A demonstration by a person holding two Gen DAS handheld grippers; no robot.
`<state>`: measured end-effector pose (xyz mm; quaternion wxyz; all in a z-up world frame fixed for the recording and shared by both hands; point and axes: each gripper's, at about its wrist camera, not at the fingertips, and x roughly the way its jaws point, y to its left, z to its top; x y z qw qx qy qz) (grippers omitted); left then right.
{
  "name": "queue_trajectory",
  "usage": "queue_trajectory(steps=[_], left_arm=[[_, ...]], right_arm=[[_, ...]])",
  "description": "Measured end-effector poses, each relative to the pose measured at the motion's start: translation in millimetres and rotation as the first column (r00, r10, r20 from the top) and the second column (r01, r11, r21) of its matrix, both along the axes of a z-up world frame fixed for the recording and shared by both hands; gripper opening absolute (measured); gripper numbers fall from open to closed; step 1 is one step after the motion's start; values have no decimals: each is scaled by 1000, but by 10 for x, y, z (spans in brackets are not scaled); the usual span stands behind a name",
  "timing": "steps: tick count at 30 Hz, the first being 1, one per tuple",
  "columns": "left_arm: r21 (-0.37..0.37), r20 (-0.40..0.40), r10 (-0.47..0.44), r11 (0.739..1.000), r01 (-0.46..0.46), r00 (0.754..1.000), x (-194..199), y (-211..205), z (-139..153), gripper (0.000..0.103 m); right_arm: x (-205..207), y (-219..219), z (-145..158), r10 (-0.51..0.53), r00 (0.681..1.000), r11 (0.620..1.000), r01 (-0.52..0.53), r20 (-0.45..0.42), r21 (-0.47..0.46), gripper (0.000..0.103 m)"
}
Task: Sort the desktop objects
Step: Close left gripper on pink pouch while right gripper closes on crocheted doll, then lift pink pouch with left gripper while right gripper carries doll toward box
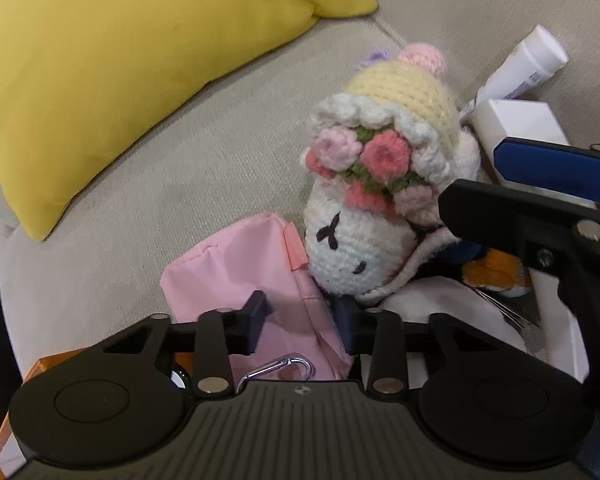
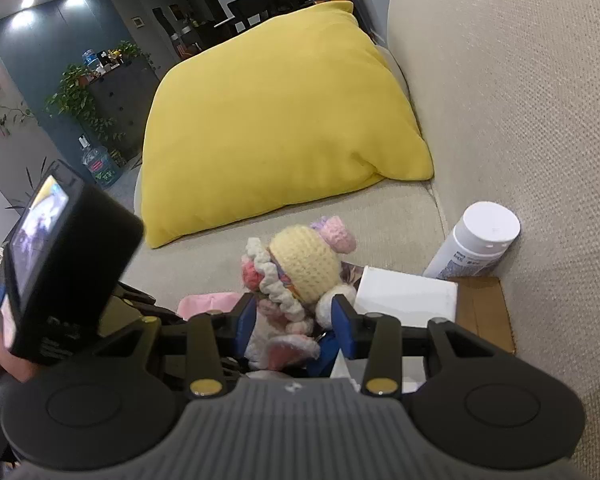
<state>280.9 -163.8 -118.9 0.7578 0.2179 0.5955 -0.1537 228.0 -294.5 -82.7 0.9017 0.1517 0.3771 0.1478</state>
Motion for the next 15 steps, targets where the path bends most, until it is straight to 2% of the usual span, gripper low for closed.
queue_trajectory(steps=[2, 4, 8, 10, 15], left_arm=[[-39, 0, 16, 999, -16, 1000, 0, 74, 84, 22], [-72, 14, 36, 997, -35, 999, 7, 126, 175, 18], [-120, 53, 52, 992, -45, 997, -2, 223, 355, 13], [-171, 69, 70, 984, -58, 995, -29, 291, 496, 12], [-327, 111, 138, 940, -95, 984, -14, 537, 879, 12]], right_arm=[[-20, 6, 7, -6, 1000, 1000, 6, 9, -4, 45], [-25, -3, 11, -14, 1000, 1000, 14, 17, -2, 46], [-53, 36, 32, -10, 999, 999, 11, 33, -30, 47], [-63, 52, 47, -1, 999, 999, 3, 43, -44, 47], [-13, 188, 54, 49, 998, 992, -44, 40, -119, 52]])
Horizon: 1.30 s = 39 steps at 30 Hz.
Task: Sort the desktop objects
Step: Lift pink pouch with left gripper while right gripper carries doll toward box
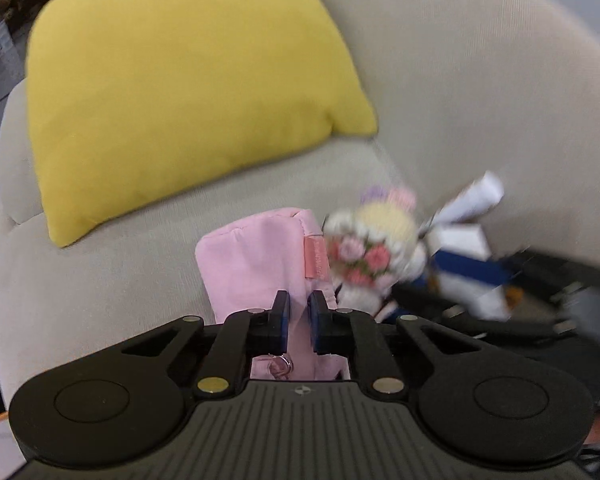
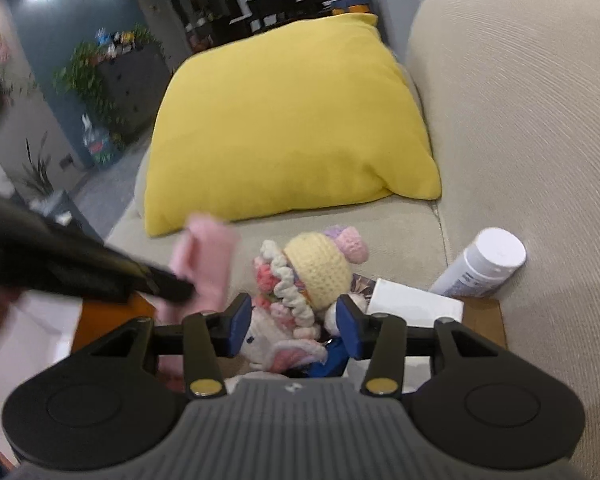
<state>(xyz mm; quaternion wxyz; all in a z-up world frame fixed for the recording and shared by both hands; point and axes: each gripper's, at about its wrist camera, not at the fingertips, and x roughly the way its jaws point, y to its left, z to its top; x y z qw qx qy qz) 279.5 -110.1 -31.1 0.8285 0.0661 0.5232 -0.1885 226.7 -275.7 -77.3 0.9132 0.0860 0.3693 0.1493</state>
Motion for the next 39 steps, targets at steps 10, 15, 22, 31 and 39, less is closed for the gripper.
queue_trajectory(steps=[10, 15, 22, 31, 39], left_arm=[[-211, 91, 56, 977, -36, 994, -282, 420, 625, 11], [-229, 145, 74, 973, -39, 987, -483, 596, 820, 11], [-208, 177, 95, 977, -57, 980, -738, 816, 982, 11], [-231, 161, 191, 961, -151, 968, -1163, 1219, 922, 11], [-284, 154, 251, 938, -200, 956, -1443, 1702, 912, 11]], right_arm=[[265, 377, -96, 27, 999, 976, -31, -24, -215, 69], [315, 549, -230, 21, 1000, 949, -25, -17, -313, 61], [208, 621, -176, 23, 999, 931, -9, 33, -365, 47], [-136, 729, 429, 57, 982, 926, 16, 180, -378, 47], [-620, 993, 1213, 186, 935, 944, -85, 302, -318, 47]])
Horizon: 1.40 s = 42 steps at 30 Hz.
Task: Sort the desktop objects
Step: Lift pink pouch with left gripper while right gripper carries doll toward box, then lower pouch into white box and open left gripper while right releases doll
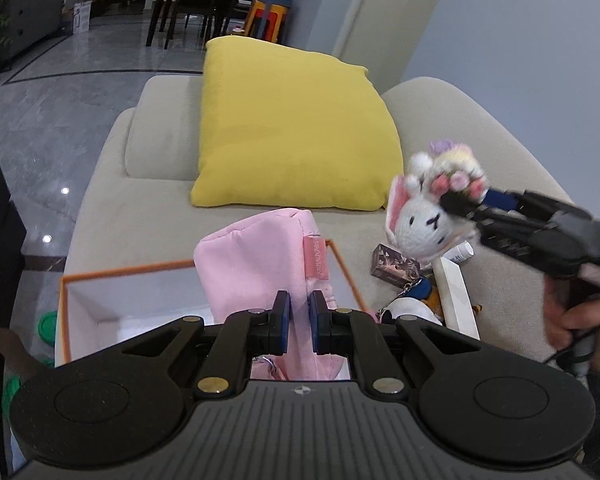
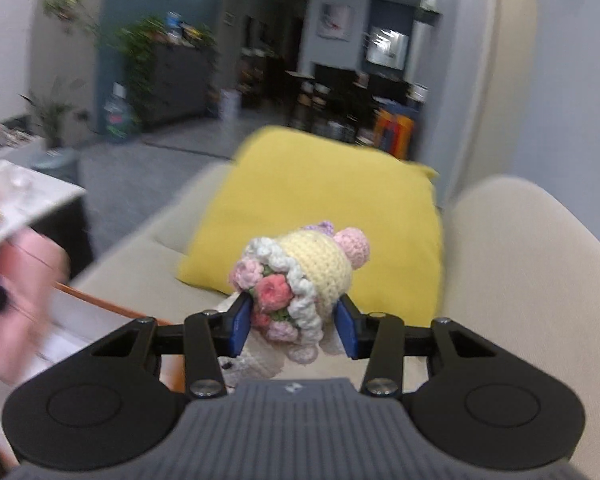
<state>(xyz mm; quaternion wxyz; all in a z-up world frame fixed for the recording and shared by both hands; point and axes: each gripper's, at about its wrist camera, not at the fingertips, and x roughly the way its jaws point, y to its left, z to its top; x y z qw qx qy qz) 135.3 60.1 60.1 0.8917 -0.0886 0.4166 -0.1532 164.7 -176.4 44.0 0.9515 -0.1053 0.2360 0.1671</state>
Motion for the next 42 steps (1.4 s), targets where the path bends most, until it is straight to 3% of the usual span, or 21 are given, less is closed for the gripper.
queue_trajectory(steps=[4, 8, 13, 22, 27, 31, 35, 38, 42], left_arm=[[-42, -1, 19, 999, -20, 1000, -154, 218, -34, 11], [-62, -19, 42, 997, -43, 999, -179, 408, -167, 11], [-73, -49, 66, 995, -69, 997, -125, 564, -337, 11], [-96, -128, 49, 993, -62, 991, 28, 811, -764, 11], [-89, -208, 31, 995, -50, 978, 204, 949, -1002, 11], [-84, -248, 26, 995, -48, 968, 329, 1058, -1102, 11], [-71, -268, 27, 996, -47, 963, 460, 1183, -1184, 12], [-82, -281, 27, 995, -52, 959, 551, 1256, -1237, 12], [-35, -254, 10, 999, -20, 967, 549, 1214, -1187, 12]], right_arm=[[-170, 242, 203, 145, 988, 987, -141, -48, 76, 47], [-197, 514, 136, 257, 959, 963, -244, -120, 114, 47], [-235, 946, -146, 350, 912, 936, -351, -214, 39, 47], [177, 1369, -883, 376, 819, 897, -439, -433, -50, 47], [274, 1532, -1071, 434, 748, 826, -553, -501, -111, 47], [314, 1711, -1230, 468, 715, 767, -621, -520, -164, 47], [404, 1936, -1332, 472, 713, 752, -633, -519, -185, 47], [503, 2016, -1398, 455, 715, 773, -613, -531, -163, 47], [561, 2040, -1414, 447, 718, 797, -591, -533, -128, 48]])
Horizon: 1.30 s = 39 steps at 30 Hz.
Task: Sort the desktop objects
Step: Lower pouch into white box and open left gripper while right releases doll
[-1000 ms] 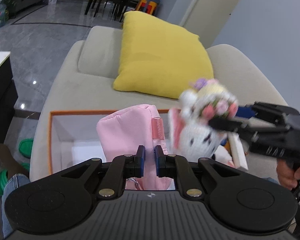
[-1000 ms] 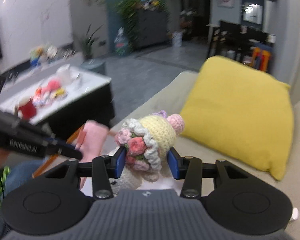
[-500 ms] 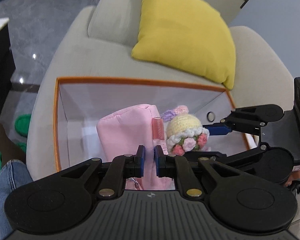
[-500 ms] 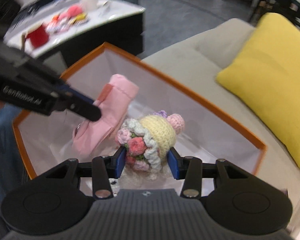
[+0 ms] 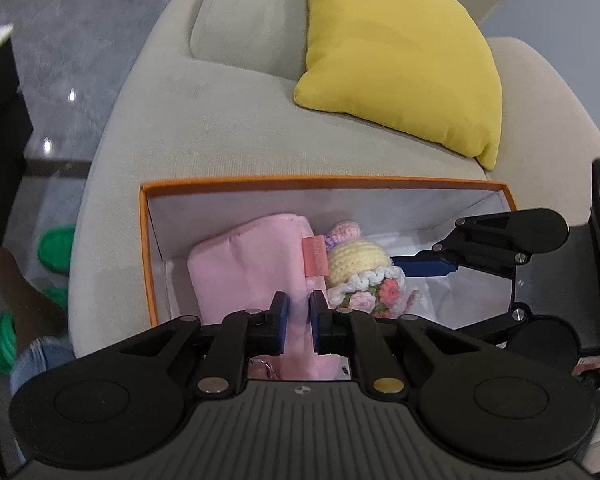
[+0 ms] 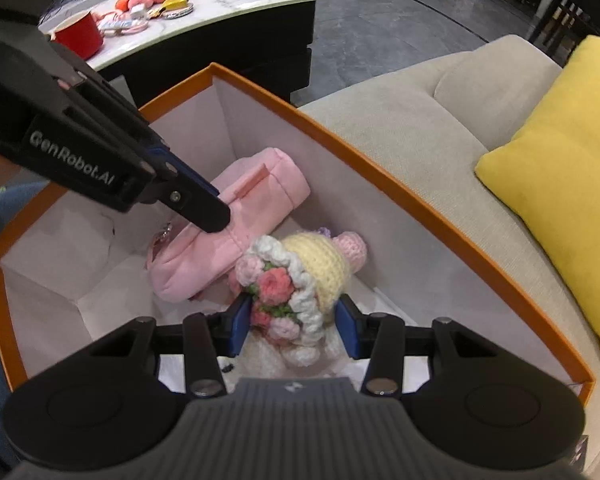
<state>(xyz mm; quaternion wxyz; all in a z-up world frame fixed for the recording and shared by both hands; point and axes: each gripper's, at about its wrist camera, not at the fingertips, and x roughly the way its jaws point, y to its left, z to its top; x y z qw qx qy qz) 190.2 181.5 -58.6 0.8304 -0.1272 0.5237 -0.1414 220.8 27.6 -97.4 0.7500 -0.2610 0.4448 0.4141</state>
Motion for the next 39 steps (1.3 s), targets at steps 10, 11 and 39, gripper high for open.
queue_trajectory(steps=[10, 11, 39], left_arm=[[59, 104, 43, 997, -49, 994, -259, 84, 259, 24], [63, 120, 56, 996, -64, 991, -309, 107, 299, 27], [179, 104, 89, 978, -106, 991, -594, 119, 175, 42]], right_arm=[[-59, 86, 98, -31, 999, 996, 33, -28, 85, 48], [-67, 119, 103, -32, 999, 995, 35, -29, 89, 48], [-35, 506, -166, -52, 998, 986, 57, -36, 159, 52]])
